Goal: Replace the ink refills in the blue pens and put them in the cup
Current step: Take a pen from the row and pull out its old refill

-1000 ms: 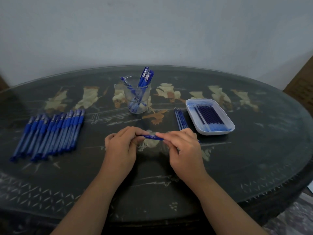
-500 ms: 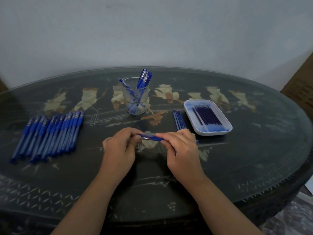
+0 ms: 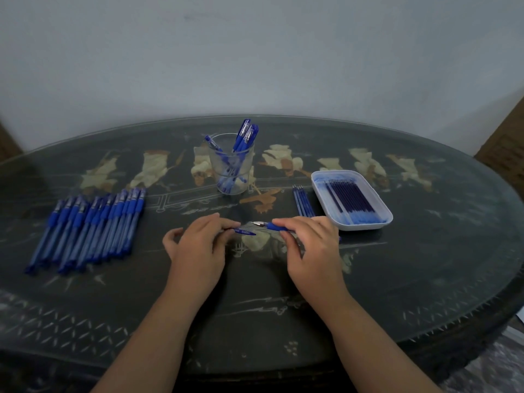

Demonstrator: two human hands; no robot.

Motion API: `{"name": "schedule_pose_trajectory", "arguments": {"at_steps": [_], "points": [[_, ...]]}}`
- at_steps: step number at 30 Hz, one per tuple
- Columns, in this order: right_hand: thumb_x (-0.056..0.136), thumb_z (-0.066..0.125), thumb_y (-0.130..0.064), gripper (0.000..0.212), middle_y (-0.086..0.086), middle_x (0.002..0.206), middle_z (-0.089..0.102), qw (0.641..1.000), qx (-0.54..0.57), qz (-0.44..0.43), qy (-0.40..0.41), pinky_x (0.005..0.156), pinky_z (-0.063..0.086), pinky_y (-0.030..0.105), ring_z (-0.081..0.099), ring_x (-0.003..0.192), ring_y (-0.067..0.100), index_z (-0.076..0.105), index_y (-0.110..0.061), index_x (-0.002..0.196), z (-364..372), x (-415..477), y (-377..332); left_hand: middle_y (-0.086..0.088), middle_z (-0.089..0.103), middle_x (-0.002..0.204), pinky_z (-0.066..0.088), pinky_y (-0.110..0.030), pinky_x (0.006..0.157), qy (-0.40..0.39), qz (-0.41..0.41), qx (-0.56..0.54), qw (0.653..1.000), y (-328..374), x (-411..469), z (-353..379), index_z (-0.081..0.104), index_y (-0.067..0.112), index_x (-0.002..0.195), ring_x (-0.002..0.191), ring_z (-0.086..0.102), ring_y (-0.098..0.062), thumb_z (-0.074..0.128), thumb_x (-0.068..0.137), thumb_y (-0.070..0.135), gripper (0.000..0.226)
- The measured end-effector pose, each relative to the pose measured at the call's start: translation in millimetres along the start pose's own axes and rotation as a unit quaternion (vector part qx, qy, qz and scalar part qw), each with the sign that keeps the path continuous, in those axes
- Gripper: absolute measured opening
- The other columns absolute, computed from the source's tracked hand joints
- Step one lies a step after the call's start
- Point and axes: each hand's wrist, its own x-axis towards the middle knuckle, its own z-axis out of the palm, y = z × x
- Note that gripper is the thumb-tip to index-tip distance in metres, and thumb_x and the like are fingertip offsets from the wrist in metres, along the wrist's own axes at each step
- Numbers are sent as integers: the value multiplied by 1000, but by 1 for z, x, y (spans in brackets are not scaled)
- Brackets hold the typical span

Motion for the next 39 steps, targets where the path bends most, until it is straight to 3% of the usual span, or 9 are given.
{"name": "schedule_pose_trajectory", "arguments": {"at_steps": [12, 16, 22, 24, 28, 32, 34, 36, 39], "points": [[90, 62, -13, 24, -13, 101, 65, 1000, -1, 7, -18, 84, 42, 33, 55, 96, 11, 69, -25, 109, 2, 1, 0, 44, 49, 103, 19, -41, 104, -21, 39, 8, 999, -1, -1, -2, 63, 47, 103, 132, 35, 9, 74, 83, 34, 26], [92, 56, -19, 23, -13, 102, 65, 999, 5, -5, -38, 84, 43, 35, 55, 96, 12, 69, -26, 109, 3, 2, -1, 52, 49, 106, 22, -34, 101, -13, 102, -69, 992, 2, -1, -3, 62, 49, 106, 128, 38, 14, 79, 77, 28, 40], [90, 61, -11, 22, -12, 101, 66, 998, 10, -46, -50, 83, 44, 35, 55, 94, 14, 70, -23, 106, 3, 0, -3, 39, 53, 96, 22, -24, 94, 14, 106, -82, 991, -2, 0, 3, 64, 43, 87, 109, 45, 20, 79, 77, 21, 29], [89, 62, -9, 22, -12, 100, 66, 998, 12, -51, -44, 83, 44, 36, 55, 94, 15, 70, -22, 105, 3, 0, -4, 34, 56, 94, 22, -28, 87, 20, 110, -67, 991, 0, -1, 3, 65, 39, 82, 104, 49, 13, 69, 84, 34, 7], [91, 60, -13, 20, -12, 101, 66, 997, 23, -55, -37, 84, 44, 36, 56, 95, 15, 70, -22, 105, 1, 0, -4, 30, 56, 94, 17, -28, 84, 13, 99, -33, 994, 2, -3, 3, 62, 37, 82, 97, 43, 16, 34, 90, 55, 35], [92, 59, -15, 21, -13, 103, 66, 998, 15, -49, -35, 86, 43, 33, 56, 96, 13, 70, -23, 108, 1, 1, -5, 36, 54, 107, 18, -26, 96, -10, 82, -78, 993, 0, -2, 3, 55, 46, 107, 109, 39, 25, 51, 82, 65, 31], [92, 58, -17, 21, -13, 103, 66, 998, 12, -48, -35, 87, 42, 31, 56, 97, 13, 70, -23, 108, 1, 1, -6, 32, 57, 110, 28, -38, 106, -16, 97, -114, 989, -1, 1, 3, 55, 46, 105, 115, 47, 13, 62, 82, 53, 26], [93, 57, -18, 21, -13, 103, 66, 998, 7, -51, -38, 86, 42, 31, 56, 97, 13, 69, -24, 108, 1, 1, -6, 29, 59, 106, 40, -53, 100, -3, 111, -116, 987, -2, 3, 3, 58, 45, 94, 113, 55, 0, 54, 84, 52, 13], [93, 57, -18, 22, -13, 104, 65, 998, 3, -48, -43, 87, 41, 31, 55, 98, 12, 69, -24, 110, 0, 0, -6, 31, 57, 104, 39, -55, 99, 2, 74, -120, 990, -2, 4, 2, 58, 50, 86, 114, 54, -2, 37, 87, 63, 25]]}}
